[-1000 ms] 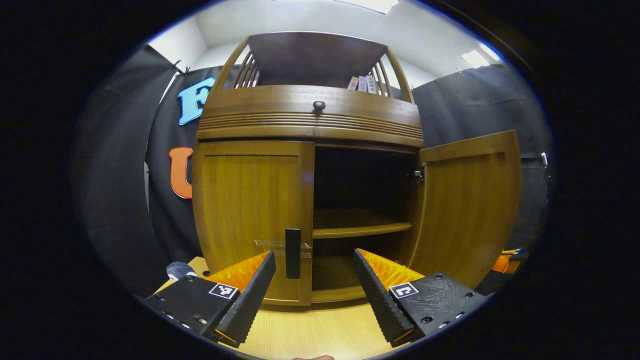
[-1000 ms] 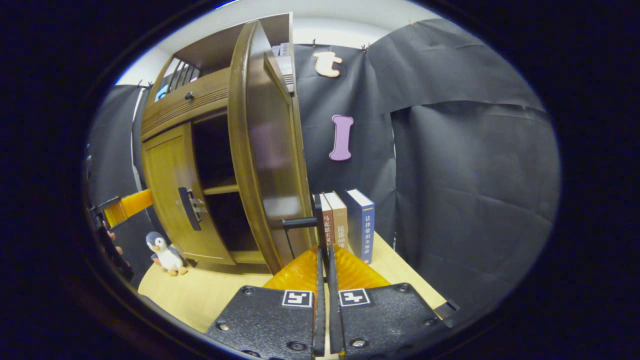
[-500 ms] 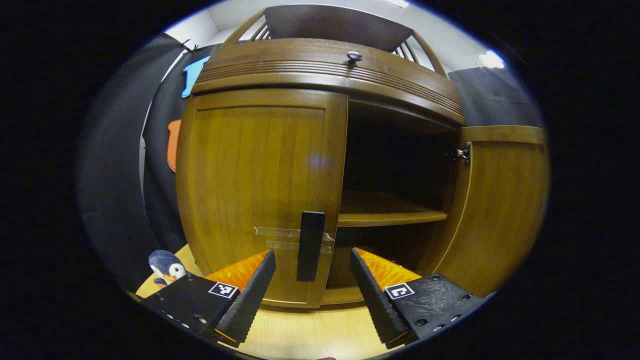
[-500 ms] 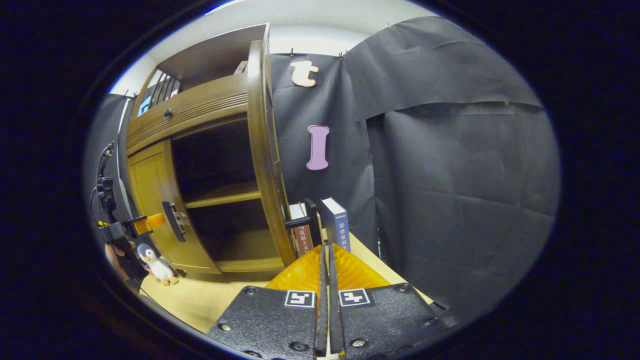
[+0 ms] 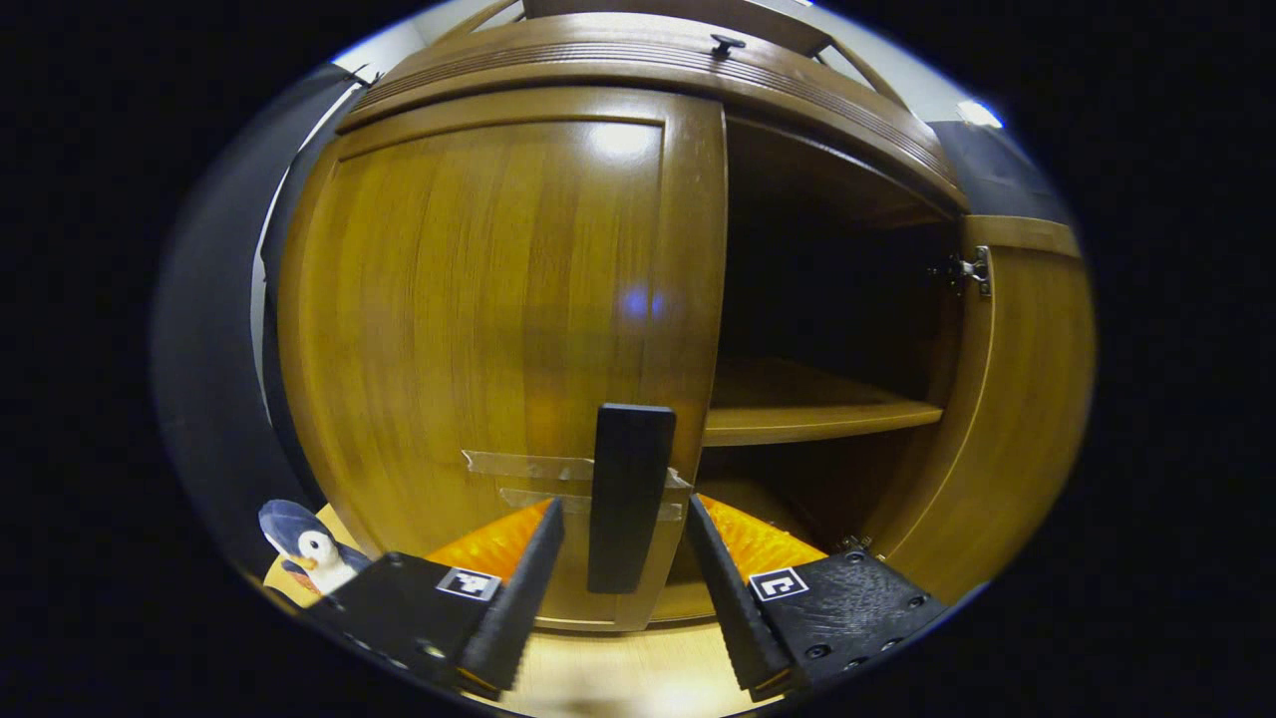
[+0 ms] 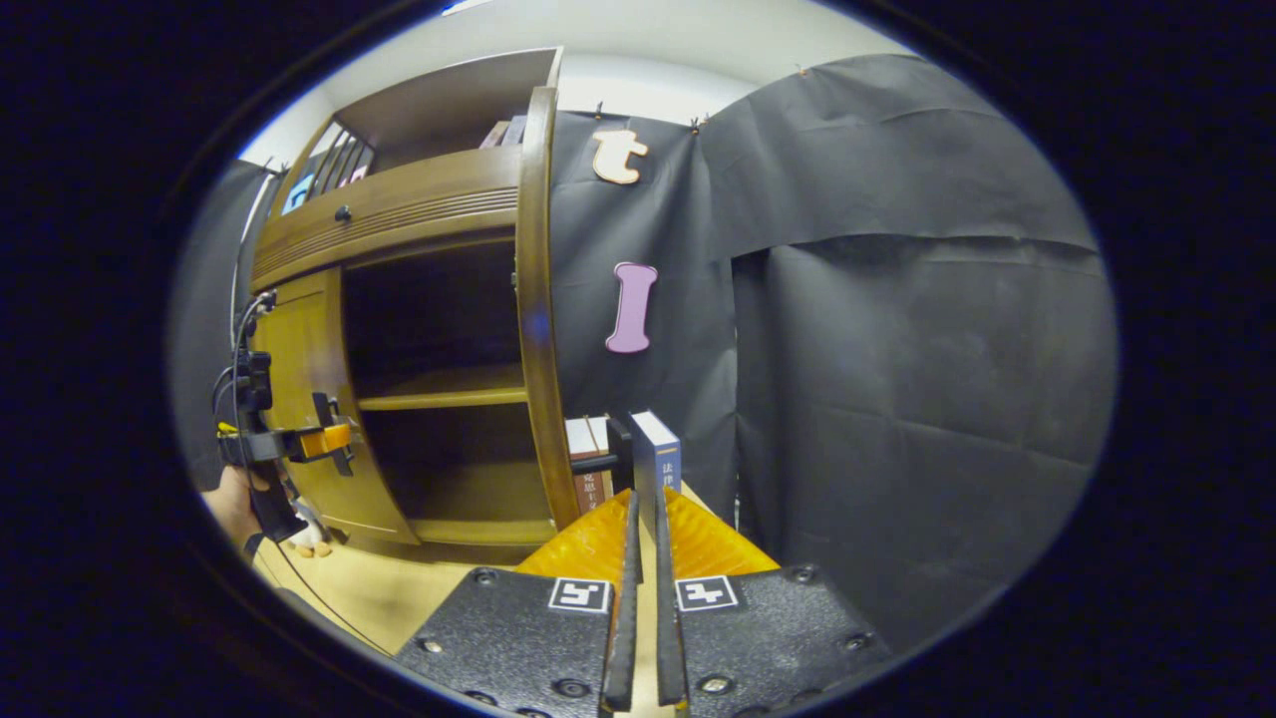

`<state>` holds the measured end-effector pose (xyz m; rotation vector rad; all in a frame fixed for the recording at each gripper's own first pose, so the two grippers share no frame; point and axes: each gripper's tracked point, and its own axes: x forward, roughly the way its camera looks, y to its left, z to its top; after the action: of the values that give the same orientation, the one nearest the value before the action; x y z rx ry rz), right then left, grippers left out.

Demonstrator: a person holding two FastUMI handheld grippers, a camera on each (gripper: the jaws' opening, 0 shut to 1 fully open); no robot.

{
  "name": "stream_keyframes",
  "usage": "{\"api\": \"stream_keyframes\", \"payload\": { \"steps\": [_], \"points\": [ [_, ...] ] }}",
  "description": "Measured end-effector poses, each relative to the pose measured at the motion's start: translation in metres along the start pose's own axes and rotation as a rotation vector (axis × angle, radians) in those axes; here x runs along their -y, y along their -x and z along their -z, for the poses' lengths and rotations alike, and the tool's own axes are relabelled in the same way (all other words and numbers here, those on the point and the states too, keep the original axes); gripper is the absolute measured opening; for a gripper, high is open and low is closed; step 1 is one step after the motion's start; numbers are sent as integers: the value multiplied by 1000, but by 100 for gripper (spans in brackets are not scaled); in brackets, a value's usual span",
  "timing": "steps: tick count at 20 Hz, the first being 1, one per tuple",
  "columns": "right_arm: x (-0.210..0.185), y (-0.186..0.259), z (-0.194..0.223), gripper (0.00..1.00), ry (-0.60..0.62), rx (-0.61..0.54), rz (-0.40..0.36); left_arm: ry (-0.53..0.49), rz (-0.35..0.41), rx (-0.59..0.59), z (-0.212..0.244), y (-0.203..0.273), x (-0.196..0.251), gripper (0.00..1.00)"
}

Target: Open the right door of the double-door shoe cabinet with the right hand, and open the left door with the left hand.

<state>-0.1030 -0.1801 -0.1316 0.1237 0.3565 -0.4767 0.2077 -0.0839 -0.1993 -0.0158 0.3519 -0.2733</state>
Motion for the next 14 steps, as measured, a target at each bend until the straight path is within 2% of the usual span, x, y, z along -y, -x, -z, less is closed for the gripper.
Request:
{"api": "stream_keyframes", "payload": {
  "steps": [2, 3, 4, 6, 7, 10, 11, 12, 13, 14],
  "points": [
    [1, -2, 1, 12, -4, -10, 6, -16, -15, 1, 0, -7, -4, 62],
    [2, -3, 0, 12, -4, -12, 12, -24, -17, -1, 0, -10, -4, 49],
    [2, -3, 1, 11, -3, -14, 14, -31, -17, -7, 1, -11, -4, 61],
    [3, -3, 2, 14, -3, -19, 7, -27, -8, -8, 1, -13, -2, 61],
    [3, -3, 3, 17, -5, -23, 0, -31, -9, -10, 2, -13, -3, 75],
    [1, -3, 5, 20, -11, -34, -8, -50, -2, -14, 3, -14, -2, 34],
    [0, -3, 5, 19, -10, -35, -11, -56, -13, -8, 3, -11, -1, 44],
    [0, -3, 6, 20, -7, -35, -15, -68, -15, -14, 2, -12, -2, 43],
    [0, -4, 6, 19, -4, -35, -15, -69, -14, -12, 2, -12, -2, 33],
    [0, -4, 6, 20, -1, -36, -17, -66, -8, -12, 2, -10, -2, 33]
  ]
}}
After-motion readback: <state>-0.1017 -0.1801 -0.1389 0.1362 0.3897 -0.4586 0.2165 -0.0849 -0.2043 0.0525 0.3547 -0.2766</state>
